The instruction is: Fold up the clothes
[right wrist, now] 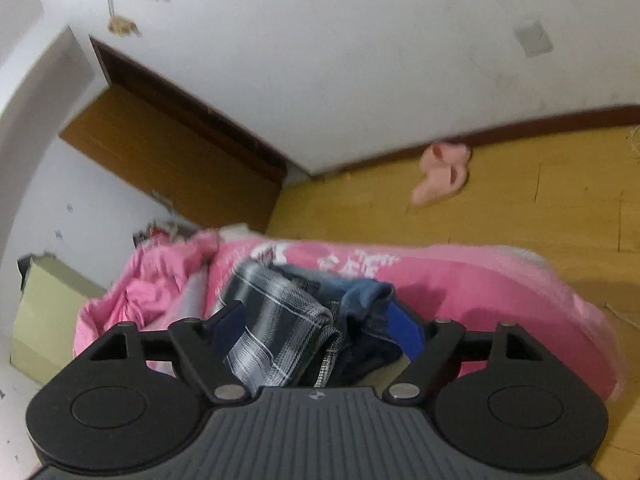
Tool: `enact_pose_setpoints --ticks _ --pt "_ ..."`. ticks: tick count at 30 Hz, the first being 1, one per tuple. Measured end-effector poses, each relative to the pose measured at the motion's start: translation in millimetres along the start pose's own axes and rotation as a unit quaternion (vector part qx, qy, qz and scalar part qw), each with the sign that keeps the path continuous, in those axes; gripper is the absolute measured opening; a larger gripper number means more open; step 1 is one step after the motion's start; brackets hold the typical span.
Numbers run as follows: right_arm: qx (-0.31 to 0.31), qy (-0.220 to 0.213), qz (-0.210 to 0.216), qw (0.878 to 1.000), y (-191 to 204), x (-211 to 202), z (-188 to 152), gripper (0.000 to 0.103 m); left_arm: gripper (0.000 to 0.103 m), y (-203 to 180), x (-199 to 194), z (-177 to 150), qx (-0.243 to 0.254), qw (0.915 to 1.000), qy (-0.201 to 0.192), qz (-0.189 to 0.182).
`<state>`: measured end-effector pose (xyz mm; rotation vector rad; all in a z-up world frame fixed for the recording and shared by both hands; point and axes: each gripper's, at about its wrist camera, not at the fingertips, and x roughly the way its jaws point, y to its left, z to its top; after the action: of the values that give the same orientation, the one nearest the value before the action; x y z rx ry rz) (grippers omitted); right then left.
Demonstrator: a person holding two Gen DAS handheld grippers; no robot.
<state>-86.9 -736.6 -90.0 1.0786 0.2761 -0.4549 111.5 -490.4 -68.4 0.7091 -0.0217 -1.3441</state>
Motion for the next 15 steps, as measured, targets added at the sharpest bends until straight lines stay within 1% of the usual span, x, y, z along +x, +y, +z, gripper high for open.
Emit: enact_pose_setpoints --ticks 2,5,7,8,9,10,11,12,15 --pt "-0.017 0.017 0.005 1.000 4.6 8.6 0.5 0.081 0.046 1.7 3.5 0.2 -0.003 1.0000 0.001 0.003" --pt "-0.041 0.037 -0.002 0.998 11.2 20.6 -0.5 0.076 0.039 1.1 3.9 3.7 -0.006 1.0000 0.003 0.006" --pt "-0.056 0.042 -0.010 0.997 15.2 24.8 -0.6 0.064 0.035 -4.4 -1.1 6.5 -0.003 1.0000 0.003 0.008" --pt "-0.063 0.043 -0.012 0.997 16.6 27.0 -0.8 0.049 0.033 -5.1 -1.7 6.9 -0.002 1.0000 0.002 0.009" --pt "-0.068 0.044 -0.013 0.997 18.6 27.1 -1.1 0.037 0.030 -6.4 -5.9 6.1 -0.001 1.0000 0.000 0.009" --pt "-0.076 0.044 -0.014 0.996 21.1 25.5 -2.4 0.034 0.029 -7.5 -9.2 5.6 0.000 1.0000 -0.002 0.009" --pt "-0.088 0.039 -0.018 0.995 23.6 24.0 -3.9 0.024 0.027 -7.6 -7.9 6.2 0.000 1.0000 -0.003 0.008" --pt "-0.101 0.029 -0.019 0.994 25.7 20.0 -6.5 0.019 0.026 -6.6 -11.5 5.2 0.001 1.0000 -0.005 0.007" --pt "-0.130 -0.009 -0.018 0.991 31.2 1.8 -18.4 0.013 0.022 -2.8 -14.7 2.3 -0.003 0.9999 -0.010 -0.002"
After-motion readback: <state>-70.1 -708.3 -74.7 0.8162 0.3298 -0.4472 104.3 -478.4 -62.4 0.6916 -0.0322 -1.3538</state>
